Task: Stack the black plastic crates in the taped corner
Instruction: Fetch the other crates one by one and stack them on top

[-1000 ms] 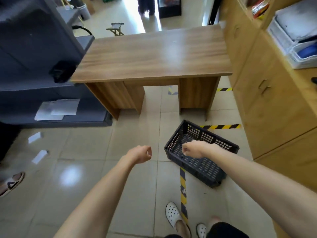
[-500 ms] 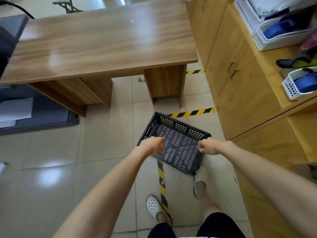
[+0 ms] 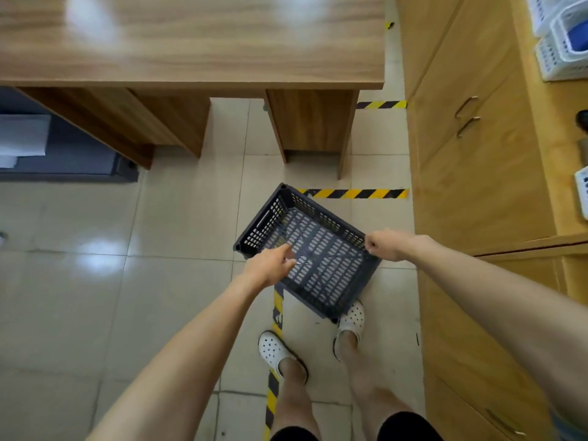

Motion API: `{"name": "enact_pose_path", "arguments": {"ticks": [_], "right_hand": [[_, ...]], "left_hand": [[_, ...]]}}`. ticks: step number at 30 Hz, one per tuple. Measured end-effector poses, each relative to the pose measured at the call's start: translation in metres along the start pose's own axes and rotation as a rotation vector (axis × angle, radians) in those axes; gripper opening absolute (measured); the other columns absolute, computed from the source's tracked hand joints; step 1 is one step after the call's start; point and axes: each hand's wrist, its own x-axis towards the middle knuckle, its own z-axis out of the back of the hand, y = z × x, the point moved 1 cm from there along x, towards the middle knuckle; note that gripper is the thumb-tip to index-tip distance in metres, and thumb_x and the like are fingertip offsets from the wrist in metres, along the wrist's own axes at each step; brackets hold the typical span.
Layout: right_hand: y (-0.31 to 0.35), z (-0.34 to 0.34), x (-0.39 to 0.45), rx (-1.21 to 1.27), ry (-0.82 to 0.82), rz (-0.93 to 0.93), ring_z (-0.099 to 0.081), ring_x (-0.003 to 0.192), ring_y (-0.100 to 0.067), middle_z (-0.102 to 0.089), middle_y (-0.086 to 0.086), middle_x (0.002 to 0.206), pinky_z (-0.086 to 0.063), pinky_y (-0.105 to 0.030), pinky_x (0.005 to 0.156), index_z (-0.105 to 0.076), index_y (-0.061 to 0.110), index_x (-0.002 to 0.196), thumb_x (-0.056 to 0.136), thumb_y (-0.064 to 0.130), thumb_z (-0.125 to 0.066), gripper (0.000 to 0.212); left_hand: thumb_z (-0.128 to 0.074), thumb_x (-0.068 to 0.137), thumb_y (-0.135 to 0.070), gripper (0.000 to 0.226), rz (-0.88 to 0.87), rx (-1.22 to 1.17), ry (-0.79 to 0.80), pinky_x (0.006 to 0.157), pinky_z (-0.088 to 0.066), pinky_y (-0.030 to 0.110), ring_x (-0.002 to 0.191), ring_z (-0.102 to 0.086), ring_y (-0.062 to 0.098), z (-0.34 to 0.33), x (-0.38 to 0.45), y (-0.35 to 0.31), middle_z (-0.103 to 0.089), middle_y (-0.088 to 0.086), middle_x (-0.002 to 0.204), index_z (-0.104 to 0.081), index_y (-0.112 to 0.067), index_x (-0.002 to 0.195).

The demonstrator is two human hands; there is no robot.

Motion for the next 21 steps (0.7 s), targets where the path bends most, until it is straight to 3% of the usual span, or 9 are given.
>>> {"name": "enact_pose_path", "arguments": {"ticks": [5,7,10,13,18,20,21], "right_hand": [[0.01,0.001,0.044,-0.033,0.002,0.022,-0.058,0.096,-0.025,-0.061,-0.006,0.104,-0.049,-0.042,0.089,-0.055,0.021,0.093,0.1,0.032,-0.039,0.021],[0.018,-0.002,0.063,-0.048,0.014,0.038,-0.056,0.093,-0.023,-0.058,-0.003,0.099,-0.047,-0.039,0.083,-0.05,0.024,0.086,0.1,0.034,-0.038,0.022],[0.029,-0.012,0.093,-0.073,0.012,0.045,-0.056,0.096,-0.025,-0.055,-0.002,0.098,-0.041,-0.036,0.076,-0.054,0.021,0.097,0.101,0.033,-0.033,0.025],[0.03,-0.034,0.129,-0.076,0.019,0.054,-0.059,0.097,-0.026,-0.06,-0.005,0.105,-0.045,-0.038,0.079,-0.054,0.019,0.1,0.102,0.033,-0.029,0.029],[0.006,-0.073,0.189,-0.11,-0.022,0.049,-0.053,0.09,-0.026,-0.058,-0.009,0.108,-0.038,-0.031,0.07,-0.044,0.023,0.098,0.102,0.028,-0.033,0.013],[-0.009,-0.086,0.212,-0.098,-0.005,0.011,-0.048,0.089,-0.023,-0.054,-0.01,0.11,-0.035,-0.029,0.063,-0.044,0.024,0.11,0.103,0.027,-0.036,0.012],[-0.017,-0.092,0.224,-0.076,-0.004,-0.014,-0.05,0.093,-0.024,-0.054,-0.012,0.117,-0.036,-0.029,0.066,-0.044,0.021,0.123,0.103,0.027,-0.037,0.022]], "left_hand": [[-0.03,0.089,-0.062,0.054,0.074,-0.154,-0.029,0.089,-0.053,0.045,0.101,-0.064,0.024,-0.024,0.033,0.038,-0.067,0.002,0.113,-0.059,-0.023,0.113],[-0.033,0.095,-0.053,0.047,0.096,-0.17,-0.017,0.091,-0.052,0.042,0.103,-0.064,0.027,-0.036,0.047,0.05,-0.068,0.006,0.113,-0.06,-0.02,0.115],[-0.035,0.1,-0.035,0.034,0.112,-0.161,0.004,0.088,-0.051,0.042,0.104,-0.063,0.032,-0.055,0.069,0.064,-0.068,0.012,0.112,-0.06,-0.015,0.113],[-0.031,0.099,-0.036,0.032,0.162,-0.145,0.041,0.084,-0.052,0.042,0.099,-0.063,0.031,-0.081,0.093,0.079,-0.068,0.01,0.108,-0.057,-0.019,0.105],[-0.035,0.101,-0.029,0.032,0.199,-0.24,0.045,0.08,-0.046,0.038,0.1,-0.062,0.032,-0.138,0.143,0.102,-0.067,0.012,0.111,-0.058,-0.009,0.11],[-0.038,0.101,-0.031,0.032,0.259,-0.346,0.048,0.079,-0.039,0.034,0.107,-0.059,0.031,-0.163,0.161,0.109,-0.062,0.011,0.118,-0.055,-0.009,0.117],[-0.04,0.1,-0.03,0.03,0.297,-0.403,0.05,0.078,-0.039,0.034,0.104,-0.057,0.031,-0.174,0.17,0.113,-0.06,0.011,0.117,-0.053,-0.009,0.117]]}}
